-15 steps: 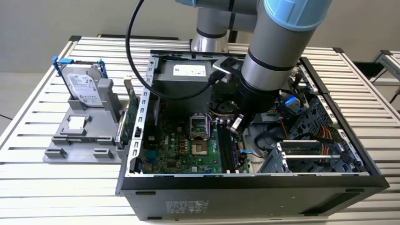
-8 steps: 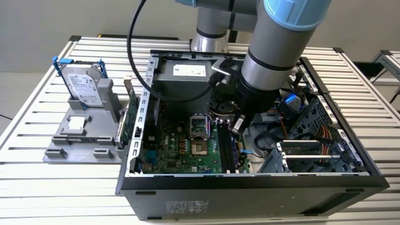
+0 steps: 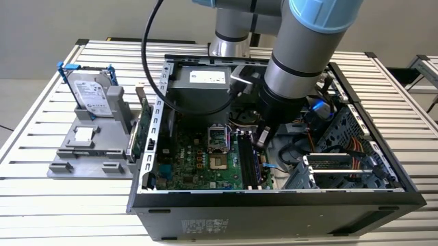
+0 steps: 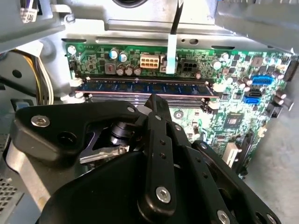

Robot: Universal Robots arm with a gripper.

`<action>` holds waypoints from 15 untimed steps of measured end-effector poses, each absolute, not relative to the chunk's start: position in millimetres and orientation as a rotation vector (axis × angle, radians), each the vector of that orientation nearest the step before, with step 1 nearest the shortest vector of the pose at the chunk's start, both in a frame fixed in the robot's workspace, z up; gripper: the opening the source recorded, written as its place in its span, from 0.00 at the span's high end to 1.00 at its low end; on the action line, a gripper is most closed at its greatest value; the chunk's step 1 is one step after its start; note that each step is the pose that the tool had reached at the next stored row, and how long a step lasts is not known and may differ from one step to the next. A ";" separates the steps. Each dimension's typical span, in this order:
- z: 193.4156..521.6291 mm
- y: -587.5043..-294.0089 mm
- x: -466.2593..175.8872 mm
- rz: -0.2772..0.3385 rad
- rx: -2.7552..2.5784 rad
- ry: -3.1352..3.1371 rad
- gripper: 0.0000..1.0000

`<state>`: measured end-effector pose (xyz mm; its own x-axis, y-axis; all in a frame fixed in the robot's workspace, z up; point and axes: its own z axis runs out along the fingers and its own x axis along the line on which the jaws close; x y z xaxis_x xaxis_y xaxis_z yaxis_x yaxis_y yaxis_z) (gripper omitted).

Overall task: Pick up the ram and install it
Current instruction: 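Press down the ram until it locks into place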

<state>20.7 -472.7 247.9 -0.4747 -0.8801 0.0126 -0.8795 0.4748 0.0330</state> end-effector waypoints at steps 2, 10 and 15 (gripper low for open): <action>247.9 -472.7 20.9 -0.034 1.623 -2.657 1.00; 247.8 -472.7 21.6 -0.032 1.733 -2.586 1.00; 247.4 -472.7 21.7 -0.030 1.809 -2.532 1.00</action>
